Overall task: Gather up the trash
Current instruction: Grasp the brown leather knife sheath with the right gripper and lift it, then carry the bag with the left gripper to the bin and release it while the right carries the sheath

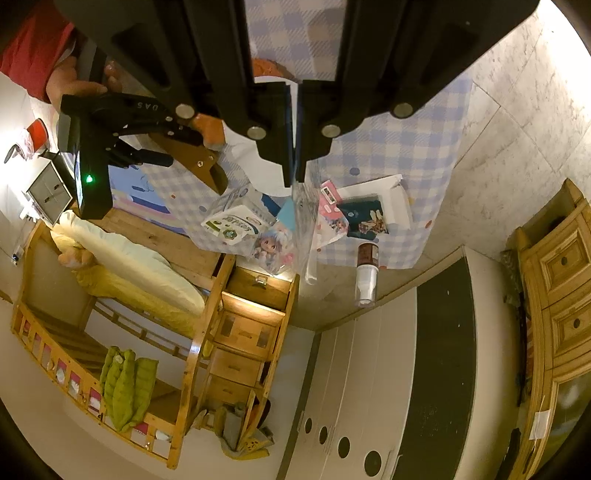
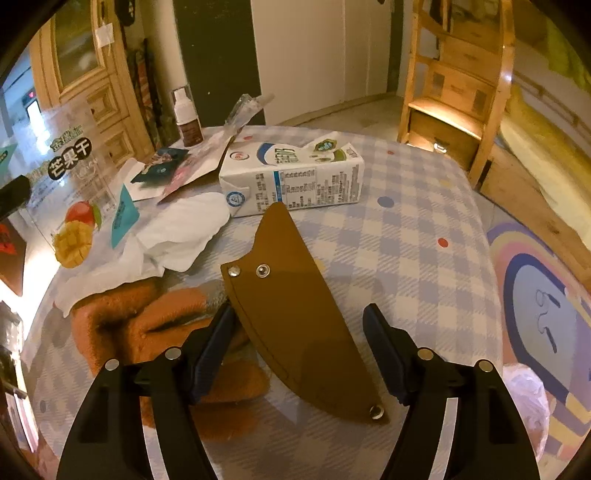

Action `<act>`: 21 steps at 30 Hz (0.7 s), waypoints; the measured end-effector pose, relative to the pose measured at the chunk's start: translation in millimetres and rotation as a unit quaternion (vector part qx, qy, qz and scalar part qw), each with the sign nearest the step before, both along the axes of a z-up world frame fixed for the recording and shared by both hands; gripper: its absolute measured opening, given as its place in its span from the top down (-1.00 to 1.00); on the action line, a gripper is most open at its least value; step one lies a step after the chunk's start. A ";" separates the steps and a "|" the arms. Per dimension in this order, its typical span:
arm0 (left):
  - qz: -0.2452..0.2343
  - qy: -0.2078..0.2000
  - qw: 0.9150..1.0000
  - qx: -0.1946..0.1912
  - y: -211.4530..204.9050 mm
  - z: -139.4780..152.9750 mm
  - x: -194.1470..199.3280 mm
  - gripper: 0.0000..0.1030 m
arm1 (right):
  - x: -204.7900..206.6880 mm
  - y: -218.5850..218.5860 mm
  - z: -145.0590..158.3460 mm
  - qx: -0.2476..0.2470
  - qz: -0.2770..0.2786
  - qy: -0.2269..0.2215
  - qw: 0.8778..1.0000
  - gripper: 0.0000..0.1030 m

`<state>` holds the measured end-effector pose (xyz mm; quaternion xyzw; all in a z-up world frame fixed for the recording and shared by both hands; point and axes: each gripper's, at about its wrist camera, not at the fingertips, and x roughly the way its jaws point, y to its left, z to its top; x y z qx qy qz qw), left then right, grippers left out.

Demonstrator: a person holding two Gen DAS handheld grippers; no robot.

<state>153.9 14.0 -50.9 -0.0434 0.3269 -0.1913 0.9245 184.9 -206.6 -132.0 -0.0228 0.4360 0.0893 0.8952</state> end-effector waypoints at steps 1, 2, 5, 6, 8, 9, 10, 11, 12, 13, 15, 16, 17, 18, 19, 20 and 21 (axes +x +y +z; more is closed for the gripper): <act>0.000 0.001 1.000 0.000 -0.1 -0.4 0.2 1.00 | -1.9 0.2 0.3 0.001 0.003 -0.001 1.000 -0.28; 0.002 0.003 1.000 0.001 0.3 -1.0 -0.9 1.00 | -3.5 -0.3 0.7 0.000 0.004 -0.001 1.000 -0.21; 0.004 0.006 1.000 0.003 1.3 -1.4 -3.7 1.00 | -12.0 -0.6 1.4 -0.003 0.003 -0.002 1.000 -0.12; 0.005 0.006 1.000 0.003 1.3 -0.7 -5.2 1.00 | -16.1 -2.9 2.6 -0.001 -0.006 -0.003 1.000 -0.11; 0.004 0.003 1.000 0.004 1.5 3.4 -9.6 1.00 | -24.7 -9.3 8.0 0.005 -0.027 -0.011 1.000 0.01; 0.003 0.001 1.000 0.004 1.3 5.6 -11.1 1.00 | -29.1 -13.2 12.1 0.010 -0.038 -0.016 0.999 0.02; 0.002 -0.001 1.000 0.003 1.0 7.4 -13.1 1.00 | -37.8 -19.0 20.6 0.023 -0.050 -0.028 0.998 0.02; -0.001 -0.007 1.000 0.002 -0.1 12.7 -17.6 1.00 | -42.6 -22.0 25.8 0.030 -0.054 -0.035 0.997 0.03; -0.005 -0.012 1.000 0.001 -1.7 15.8 -21.1 1.00 | -49.4 -26.0 32.9 0.036 -0.060 -0.044 0.997 0.03; -0.009 -0.015 1.000 0.000 -3.7 19.0 -24.4 1.00 | -59.5 -28.8 42.3 0.041 -0.066 -0.055 0.996 0.03; -0.022 -0.026 0.999 -0.005 -10.9 28.8 -34.8 1.00 | -75.0 -30.6 55.7 0.045 -0.071 -0.070 0.994 0.03; -0.028 -0.030 0.999 -0.007 -14.4 31.9 -38.9 1.00 | -85.2 -31.4 63.4 0.049 -0.074 -0.079 0.993 0.03; -0.040 -0.034 0.999 -0.011 -20.5 36.9 -45.8 1.00 | -91.7 -31.7 67.9 0.052 -0.075 -0.084 0.992 0.03; -0.048 -0.036 0.998 -0.014 -25.2 39.4 -50.0 1.00 | -100.6 -33.4 73.1 0.056 -0.077 -0.089 0.991 0.03; -0.059 -0.038 0.997 -0.017 -31.1 42.4 -55.4 1.00 | -111.9 -34.8 79.3 0.061 -0.080 -0.095 0.990 0.03; -0.068 -0.039 0.997 -0.021 -36.6 44.7 -60.1 1.00 | -117.5 -35.7 82.3 0.063 -0.082 -0.098 0.990 0.03; -0.077 -0.039 0.996 -0.024 -41.8 46.2 -63.6 1.00 | -125.3 -36.9 85.4 0.066 -0.085 -0.101 0.989 0.03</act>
